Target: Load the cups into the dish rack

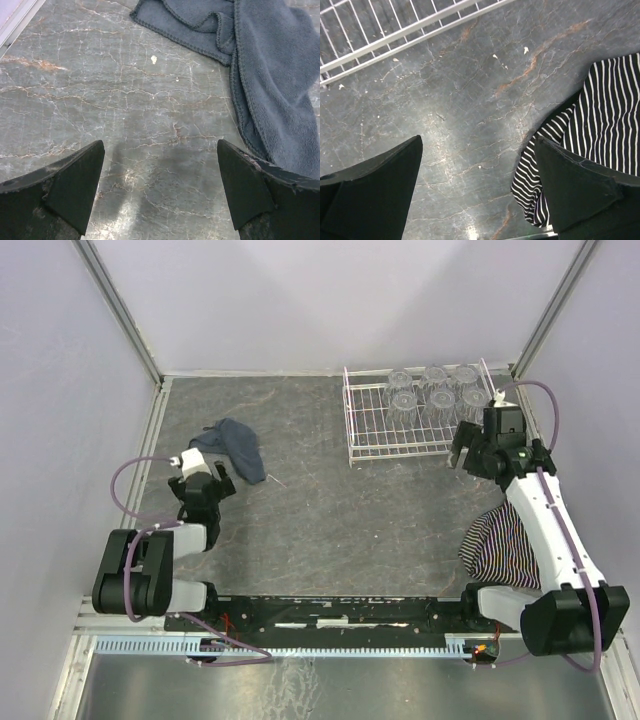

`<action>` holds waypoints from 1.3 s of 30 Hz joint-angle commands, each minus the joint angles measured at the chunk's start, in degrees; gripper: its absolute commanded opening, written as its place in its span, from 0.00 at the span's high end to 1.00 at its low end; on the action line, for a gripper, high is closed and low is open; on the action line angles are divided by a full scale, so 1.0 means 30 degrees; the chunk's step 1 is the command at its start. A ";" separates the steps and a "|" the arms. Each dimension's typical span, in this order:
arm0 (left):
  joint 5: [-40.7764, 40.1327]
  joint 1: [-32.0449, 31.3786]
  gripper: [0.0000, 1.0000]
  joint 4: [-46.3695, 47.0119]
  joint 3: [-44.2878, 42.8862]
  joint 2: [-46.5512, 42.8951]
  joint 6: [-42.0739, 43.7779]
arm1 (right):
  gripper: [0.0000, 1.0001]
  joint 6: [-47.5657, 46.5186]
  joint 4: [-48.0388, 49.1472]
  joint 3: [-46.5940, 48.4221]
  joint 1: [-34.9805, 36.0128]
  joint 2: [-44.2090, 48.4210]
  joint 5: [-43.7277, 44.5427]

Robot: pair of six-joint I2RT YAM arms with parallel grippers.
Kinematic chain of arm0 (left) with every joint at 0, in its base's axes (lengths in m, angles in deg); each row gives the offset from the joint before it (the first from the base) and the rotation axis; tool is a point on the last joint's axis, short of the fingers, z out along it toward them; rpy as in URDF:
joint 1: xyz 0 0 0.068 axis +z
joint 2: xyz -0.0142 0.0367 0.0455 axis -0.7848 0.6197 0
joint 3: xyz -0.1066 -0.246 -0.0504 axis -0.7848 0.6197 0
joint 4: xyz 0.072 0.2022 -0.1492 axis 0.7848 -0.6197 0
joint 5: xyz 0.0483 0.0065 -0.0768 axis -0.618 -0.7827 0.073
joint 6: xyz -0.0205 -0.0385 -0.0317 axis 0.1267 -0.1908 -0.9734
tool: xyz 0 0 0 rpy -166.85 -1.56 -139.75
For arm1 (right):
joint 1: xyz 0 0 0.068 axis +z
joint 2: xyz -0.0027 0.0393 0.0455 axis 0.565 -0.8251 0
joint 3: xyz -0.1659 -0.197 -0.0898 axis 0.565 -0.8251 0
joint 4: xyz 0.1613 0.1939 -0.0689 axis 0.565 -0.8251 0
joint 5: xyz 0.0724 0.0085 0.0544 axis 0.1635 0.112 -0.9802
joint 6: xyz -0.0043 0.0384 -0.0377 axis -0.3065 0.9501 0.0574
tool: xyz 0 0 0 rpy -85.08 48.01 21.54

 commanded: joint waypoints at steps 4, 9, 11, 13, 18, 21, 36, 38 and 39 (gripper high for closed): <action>0.3697 0.0087 0.01 1.4104 0.3632 0.2667 0.3493 | 0.00 -0.0509 0.4392 -0.2061 -0.0071 -0.0819 0.2999; 0.3418 0.0079 0.01 1.4636 0.3754 0.3040 0.3406 | 0.00 -0.2508 0.9652 -0.5009 -0.0126 -0.0967 0.2760; 0.3012 0.0080 0.01 1.5124 0.3738 0.3327 0.3260 | 0.00 -0.3996 1.4317 -0.8042 -0.0140 0.0099 0.1586; 0.2724 0.0100 0.01 1.4222 0.3496 0.3092 0.3140 | 0.00 -0.5448 1.9189 -1.1562 -0.0144 0.1189 0.1535; 0.1756 0.0087 0.01 1.3625 0.3166 0.3162 0.2819 | 0.00 -0.6987 2.5710 -1.6056 -0.0131 0.1562 0.1801; 0.1472 0.0081 0.01 1.3381 0.3018 0.3143 0.2690 | 0.00 -0.6283 2.7458 -1.6458 -0.0173 0.0551 0.1045; 0.1428 0.0099 0.01 1.3186 0.2890 0.3172 0.2661 | 0.00 -0.6108 3.4995 -1.5794 -0.0156 -0.6958 0.0420; 0.1453 0.0079 0.01 1.2814 0.2695 0.3188 0.2703 | 0.00 -0.6066 3.4066 -1.5697 -0.0161 -0.6547 0.0478; 0.1606 0.0054 0.01 1.2582 0.2586 0.3210 0.2763 | 0.00 -0.6044 3.3530 -1.5563 -0.0172 -0.6413 0.0481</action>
